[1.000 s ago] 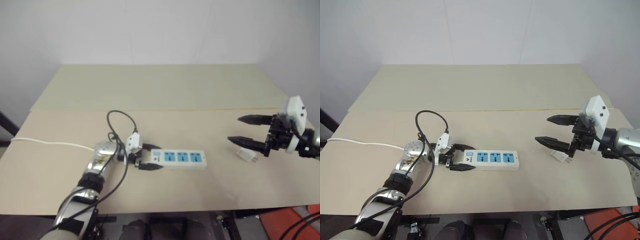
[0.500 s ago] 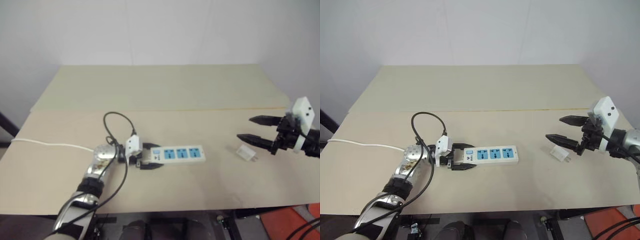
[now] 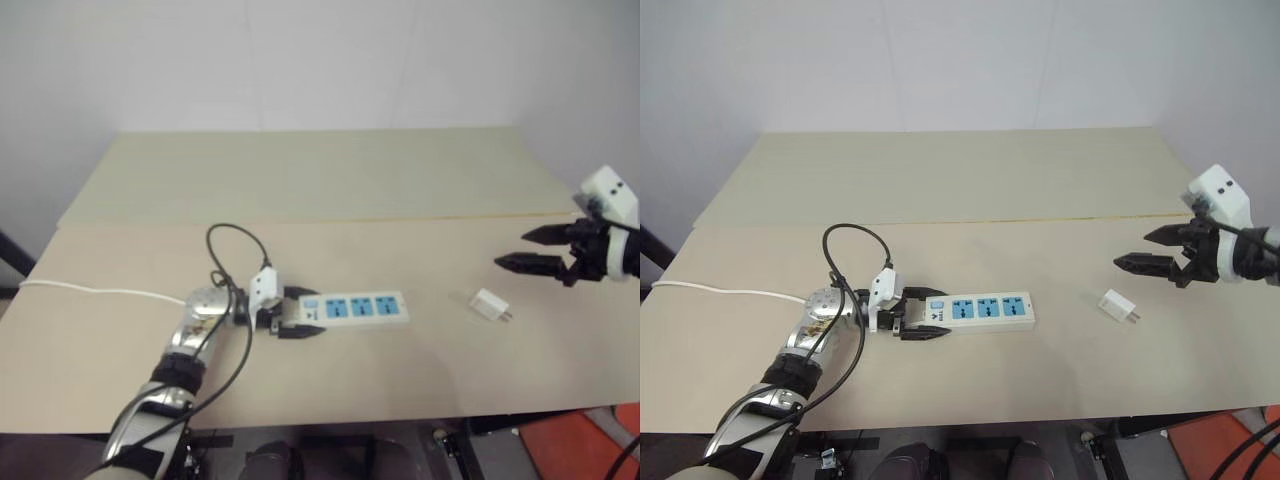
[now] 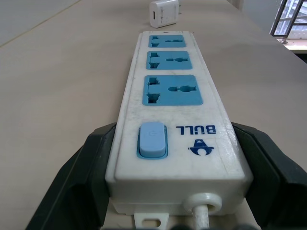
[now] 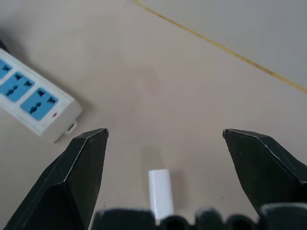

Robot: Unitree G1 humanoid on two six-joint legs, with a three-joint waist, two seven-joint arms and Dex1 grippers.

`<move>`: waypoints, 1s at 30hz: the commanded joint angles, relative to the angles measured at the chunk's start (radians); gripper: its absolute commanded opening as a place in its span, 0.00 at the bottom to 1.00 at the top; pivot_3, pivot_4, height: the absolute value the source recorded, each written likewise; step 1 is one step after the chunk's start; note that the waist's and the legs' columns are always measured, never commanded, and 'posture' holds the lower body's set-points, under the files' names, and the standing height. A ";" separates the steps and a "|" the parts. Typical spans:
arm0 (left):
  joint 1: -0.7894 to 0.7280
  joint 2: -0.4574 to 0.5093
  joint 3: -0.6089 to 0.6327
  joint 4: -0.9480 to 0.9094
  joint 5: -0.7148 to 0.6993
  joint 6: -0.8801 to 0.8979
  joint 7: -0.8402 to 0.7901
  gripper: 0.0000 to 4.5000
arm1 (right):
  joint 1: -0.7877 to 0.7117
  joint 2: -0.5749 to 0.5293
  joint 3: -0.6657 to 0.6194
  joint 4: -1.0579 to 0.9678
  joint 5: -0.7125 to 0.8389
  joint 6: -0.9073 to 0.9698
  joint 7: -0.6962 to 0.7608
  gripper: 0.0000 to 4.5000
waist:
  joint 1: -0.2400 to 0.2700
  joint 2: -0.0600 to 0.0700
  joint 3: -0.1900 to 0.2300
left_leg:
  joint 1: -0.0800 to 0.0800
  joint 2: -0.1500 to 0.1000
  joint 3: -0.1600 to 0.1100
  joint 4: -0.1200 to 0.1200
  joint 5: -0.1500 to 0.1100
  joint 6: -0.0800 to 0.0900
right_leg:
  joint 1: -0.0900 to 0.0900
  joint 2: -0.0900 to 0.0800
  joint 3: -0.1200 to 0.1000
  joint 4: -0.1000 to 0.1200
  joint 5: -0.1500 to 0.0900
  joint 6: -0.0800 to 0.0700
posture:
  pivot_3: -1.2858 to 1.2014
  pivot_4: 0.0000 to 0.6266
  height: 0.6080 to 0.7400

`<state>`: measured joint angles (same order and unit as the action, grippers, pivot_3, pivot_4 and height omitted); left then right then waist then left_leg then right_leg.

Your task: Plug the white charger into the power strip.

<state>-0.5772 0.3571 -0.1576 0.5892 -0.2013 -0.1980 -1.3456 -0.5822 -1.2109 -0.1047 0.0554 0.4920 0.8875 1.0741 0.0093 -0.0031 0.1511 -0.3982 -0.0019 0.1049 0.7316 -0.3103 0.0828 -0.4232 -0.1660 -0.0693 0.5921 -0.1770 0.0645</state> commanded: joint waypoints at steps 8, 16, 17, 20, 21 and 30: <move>-0.037 -0.012 -0.030 0.148 0.076 -0.045 0.083 0.73 | -0.055 -0.039 0.022 -0.007 -0.020 0.041 0.046 1.00 | 0.004 0.001 -0.001 | 0.000 0.000 0.000 0.000 0.000 0.000 | 0.001 -0.001 -0.001 0.001 0.001 0.000 | 0.52 0.24 1.00; -0.039 -0.014 -0.040 0.147 0.062 -0.045 0.050 0.73 | -0.185 -0.035 0.212 0.067 -0.108 0.223 0.032 1.00 | 0.002 0.002 -0.002 | 0.000 0.000 0.000 0.001 0.000 0.000 | 0.000 -0.002 -0.001 0.001 0.002 0.000 | 0.52 0.24 1.00; -0.037 -0.013 -0.041 0.144 0.060 -0.042 0.045 0.73 | -0.210 -0.028 0.242 0.083 -0.118 0.237 0.042 1.00 | 0.002 0.002 -0.002 | 0.000 0.000 0.000 0.001 0.000 0.000 | 0.000 -0.002 -0.001 0.001 0.002 0.000 | 0.52 0.24 1.00; -0.030 -0.013 -0.044 0.136 0.059 -0.037 0.038 0.73 | -0.274 -0.007 0.322 0.130 -0.158 0.244 0.066 1.00 | 0.002 0.002 -0.002 | 0.000 0.000 0.000 0.001 0.000 0.000 | 0.000 -0.001 -0.001 0.000 0.002 -0.001 | 0.52 0.24 1.00; -0.026 -0.012 -0.045 0.132 0.059 -0.036 0.037 0.73 | -0.296 0.002 0.353 0.148 -0.172 0.244 0.081 1.00 | 0.002 0.002 -0.002 | -0.001 0.000 0.000 0.001 0.000 0.000 | 0.000 -0.001 -0.001 0.000 0.002 0.000 | 0.52 0.24 1.00; -0.002 -0.018 -0.049 0.101 0.057 -0.020 0.040 0.73 | -0.339 0.036 0.547 0.217 -0.338 0.067 0.215 1.00 | 0.001 0.003 -0.002 | -0.002 -0.001 0.000 0.001 0.000 0.000 | -0.001 -0.001 -0.001 -0.001 0.001 0.000 | 0.52 0.24 1.00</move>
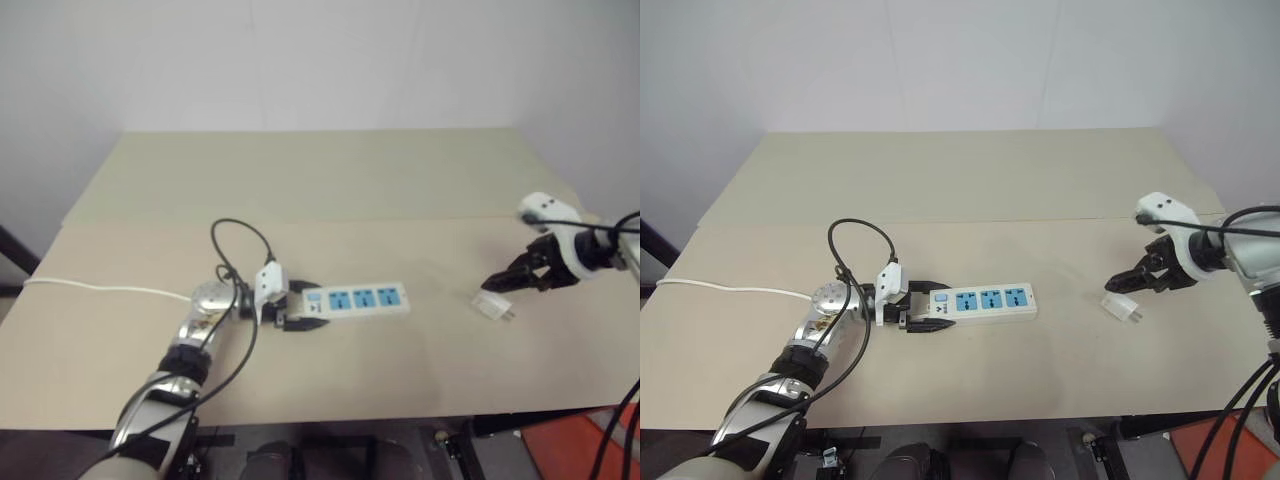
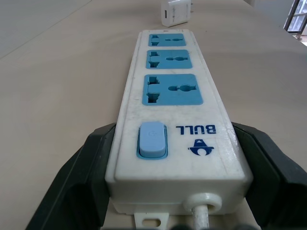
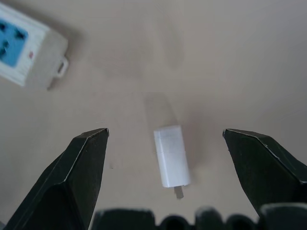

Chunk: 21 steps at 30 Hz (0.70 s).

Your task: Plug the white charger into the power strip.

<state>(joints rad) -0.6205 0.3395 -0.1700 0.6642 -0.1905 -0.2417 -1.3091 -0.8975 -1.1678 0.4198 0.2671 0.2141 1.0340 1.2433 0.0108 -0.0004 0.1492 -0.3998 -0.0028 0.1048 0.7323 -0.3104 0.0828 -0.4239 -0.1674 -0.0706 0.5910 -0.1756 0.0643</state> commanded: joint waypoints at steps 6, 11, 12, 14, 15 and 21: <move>0.056 -0.001 -0.037 0.005 0.044 0.033 0.011 0.73 | -0.032 0.020 0.069 0.048 -0.157 -0.198 0.109 1.00 | -0.001 0.000 0.000 | 0.000 0.000 0.000 0.000 0.000 0.000 | 0.000 0.000 0.000 0.000 0.000 0.000 | 0.52 0.24 1.00; 0.069 0.001 -0.039 -0.013 0.045 0.041 0.018 0.73 | -0.065 0.077 0.092 0.119 -0.229 -0.255 0.154 1.00 | -0.002 0.000 0.000 | 0.000 0.000 0.000 0.000 0.000 0.000 | 0.000 0.000 0.000 0.000 0.000 0.000 | 0.52 0.24 1.00; 0.071 0.002 -0.039 -0.017 0.044 0.043 0.020 0.73 | -0.069 0.086 0.094 0.134 -0.240 -0.264 0.160 1.00 | -0.002 0.000 0.000 | 0.001 0.000 0.000 0.000 0.000 -0.001 | 0.000 0.000 0.000 0.000 0.000 0.000 | 0.52 0.24 1.00; 0.076 0.003 -0.039 -0.026 0.044 0.046 0.024 0.73 | -0.081 0.111 0.103 0.162 -0.262 -0.282 0.173 1.00 | -0.002 0.000 0.000 | 0.001 0.000 0.000 0.000 0.000 -0.001 | 0.000 0.000 0.000 0.000 0.000 0.000 | 0.52 0.24 1.00; 0.080 0.005 -0.038 -0.033 0.043 0.049 0.026 0.73 | -0.087 0.125 0.107 0.178 -0.275 -0.288 0.175 1.00 | -0.003 0.000 0.000 | 0.001 0.000 0.000 0.000 0.000 -0.001 | 0.000 0.000 0.000 0.000 0.000 0.000 | 0.52 0.24 1.00; 0.105 0.016 -0.036 -0.066 0.039 0.063 0.032 0.73 | -0.101 0.170 0.108 0.254 -0.324 -0.323 0.199 1.00 | -0.004 0.001 0.000 | 0.000 0.000 0.001 0.000 0.000 -0.001 | 0.000 0.000 0.000 0.001 0.000 0.000 | 0.52 0.24 1.00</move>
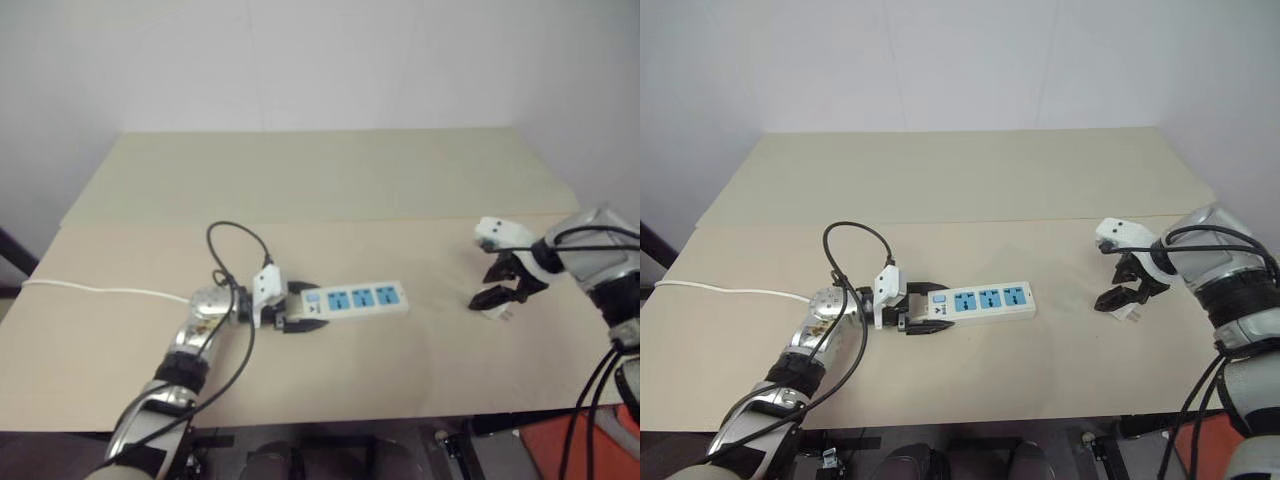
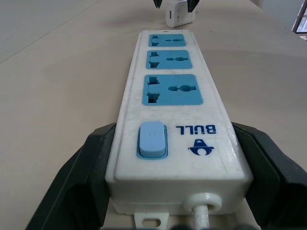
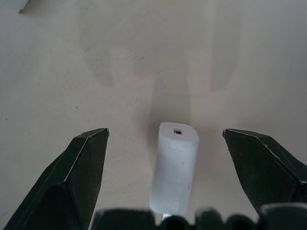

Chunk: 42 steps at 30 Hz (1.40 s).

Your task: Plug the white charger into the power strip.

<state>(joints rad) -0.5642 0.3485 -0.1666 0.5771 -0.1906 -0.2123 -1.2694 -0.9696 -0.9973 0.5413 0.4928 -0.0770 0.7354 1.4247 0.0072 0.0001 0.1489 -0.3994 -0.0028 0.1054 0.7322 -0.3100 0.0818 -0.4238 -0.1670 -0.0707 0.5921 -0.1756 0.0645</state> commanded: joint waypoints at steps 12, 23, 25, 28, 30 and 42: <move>0.052 0.016 -0.059 0.000 0.028 0.061 -0.059 0.73 | -0.020 0.043 -0.036 0.073 -0.079 -0.042 0.035 1.00 | -0.008 0.000 0.000 | 0.000 0.000 0.000 0.000 0.000 -0.001 | 0.000 0.001 0.000 0.001 0.000 0.000 | 0.52 0.24 1.00; 0.041 0.021 -0.060 0.005 0.036 0.061 -0.076 0.73 | -0.006 0.062 -0.038 0.071 -0.089 -0.033 0.032 1.00 | -0.010 0.000 0.000 | 0.000 0.000 0.000 -0.001 0.001 -0.001 | 0.000 0.001 0.000 0.001 0.000 0.000 | 0.52 0.24 1.00; 0.041 0.022 -0.060 0.004 0.037 0.061 -0.076 0.73 | -0.008 0.063 -0.039 0.073 -0.092 -0.031 0.030 1.00 | -0.010 0.000 0.000 | 0.000 0.000 0.000 -0.001 0.001 -0.001 | 0.000 0.001 0.000 0.001 0.000 0.000 | 0.52 0.24 1.00; 0.042 0.022 -0.059 0.005 0.039 0.059 -0.074 0.73 | -0.007 0.062 -0.039 0.075 -0.095 -0.030 0.031 1.00 | -0.010 0.000 0.000 | 0.000 0.000 0.000 -0.001 0.001 -0.001 | 0.000 0.001 0.000 0.001 0.000 0.000 | 0.52 0.24 1.00; 0.041 0.022 -0.059 0.006 0.039 0.059 -0.074 0.73 | -0.004 0.062 -0.038 0.076 -0.099 -0.032 0.032 1.00 | -0.010 0.000 0.000 | 0.000 0.000 0.000 -0.001 0.001 -0.001 | 0.000 0.001 0.000 0.001 0.000 0.000 | 0.52 0.24 1.00; 0.034 0.019 -0.058 0.020 0.045 0.049 -0.065 0.73 | 0.022 0.058 -0.039 0.035 -0.098 -0.006 0.046 0.25 | -0.010 0.000 0.000 | 0.000 0.000 0.000 -0.001 0.001 -0.001 | 0.000 0.001 0.000 0.001 0.000 0.000 | 0.52 0.24 1.00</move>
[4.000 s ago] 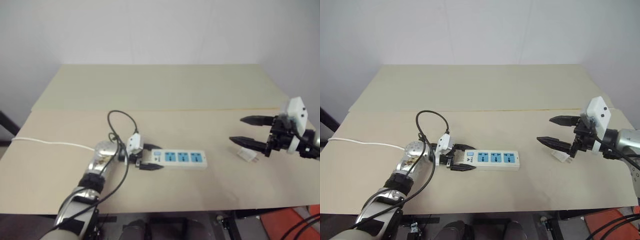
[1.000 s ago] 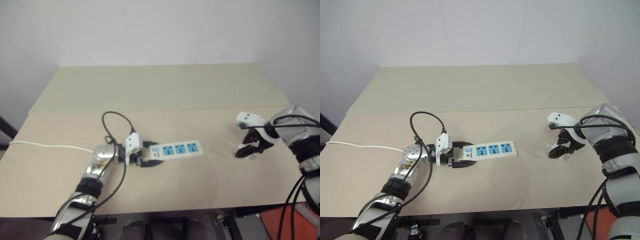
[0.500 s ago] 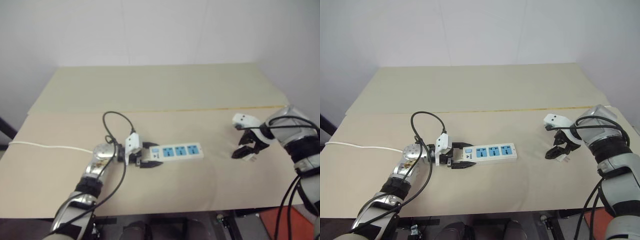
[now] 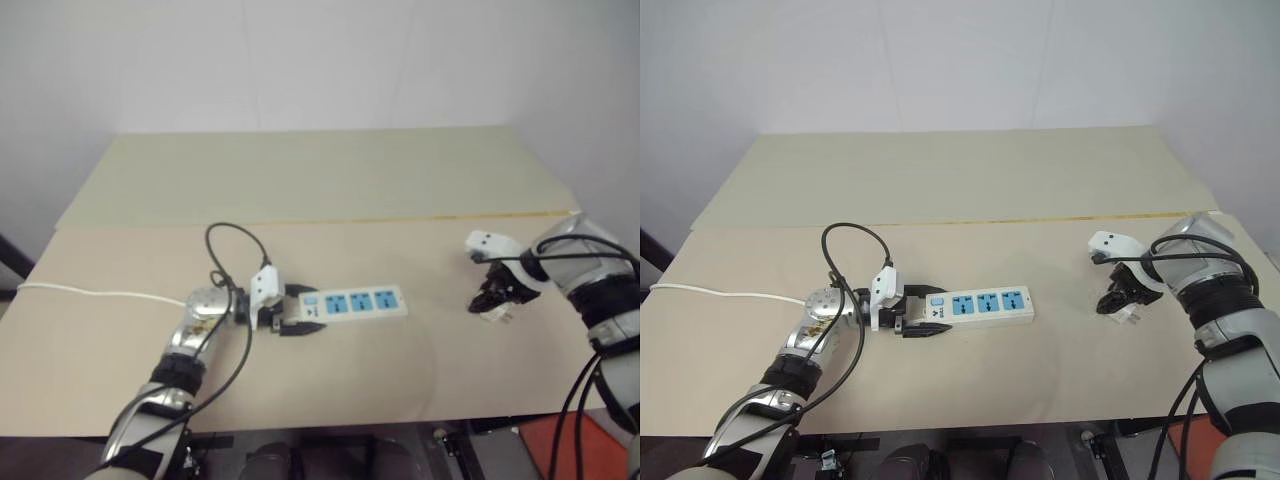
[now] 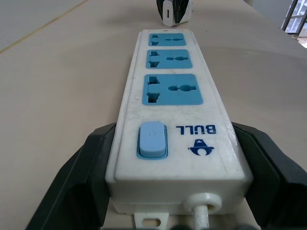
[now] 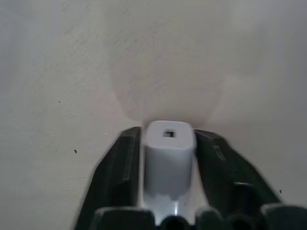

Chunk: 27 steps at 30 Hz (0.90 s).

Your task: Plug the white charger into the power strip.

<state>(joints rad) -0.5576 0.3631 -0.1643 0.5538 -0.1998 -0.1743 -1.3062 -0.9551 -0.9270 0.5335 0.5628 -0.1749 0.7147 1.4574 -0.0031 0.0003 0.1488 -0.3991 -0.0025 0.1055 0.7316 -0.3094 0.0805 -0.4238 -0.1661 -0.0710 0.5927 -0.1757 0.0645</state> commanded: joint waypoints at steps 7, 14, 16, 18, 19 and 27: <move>-0.002 0.011 -0.057 0.121 0.083 -0.039 -0.006 0.73 | 0.002 -0.013 -0.049 -0.056 0.003 0.037 0.008 0.25 | 0.000 0.000 0.000 | 0.000 0.000 0.000 0.000 0.000 0.000 | 0.000 0.000 0.000 0.000 0.000 0.000 | 0.52 0.24 1.00; -0.063 0.001 -0.059 0.221 0.096 -0.090 0.009 0.73 | 0.005 -0.031 -0.066 -0.075 0.008 0.050 0.004 0.25 | 0.001 0.000 0.000 | 0.001 0.000 0.000 0.001 0.000 -0.001 | 0.001 -0.001 0.000 0.001 0.000 0.000 | 0.52 0.24 1.00; -0.071 -0.001 -0.061 0.236 0.098 -0.099 0.014 0.73 | 0.002 -0.030 -0.075 -0.072 0.008 0.051 -0.002 0.25 | 0.002 0.000 0.000 | 0.002 0.000 -0.001 0.001 0.000 -0.001 | 0.001 -0.001 0.000 0.001 0.000 -0.001 | 0.52 0.24 1.00; -0.078 -0.003 -0.059 0.250 0.099 -0.109 0.017 0.73 | -0.003 -0.029 -0.086 -0.072 0.009 0.054 -0.005 0.25 | 0.002 0.000 0.000 | 0.002 0.000 -0.001 0.001 0.001 -0.001 | 0.001 -0.001 0.000 0.001 0.001 -0.001 | 0.52 0.24 1.00; -0.083 -0.004 -0.057 0.252 0.095 -0.108 0.014 0.73 | -0.005 -0.029 -0.092 -0.072 0.011 0.056 -0.006 0.25 | 0.002 0.000 0.000 | 0.002 0.000 -0.001 0.001 0.001 -0.001 | 0.001 -0.001 0.000 0.001 0.001 -0.001 | 0.52 0.24 1.00; -0.114 0.002 -0.013 0.135 -0.001 -0.009 -0.068 0.73 | -0.039 -0.035 -0.143 -0.102 0.041 0.088 0.005 0.25 | -0.002 0.000 0.000 | 0.000 0.000 -0.001 0.001 0.001 -0.001 | -0.001 -0.001 0.000 0.001 0.002 -0.001 | 0.52 0.24 1.00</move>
<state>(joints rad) -0.6691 0.3583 -0.1701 0.7202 -0.2005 -0.2213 -1.3565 -0.9617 -0.9355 0.4343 0.4929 -0.1479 0.7846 1.4542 -0.0052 0.0004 0.1488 -0.4002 -0.0026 0.1048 0.7324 -0.3084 0.0791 -0.4259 -0.1667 -0.0709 0.5935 -0.1735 0.0631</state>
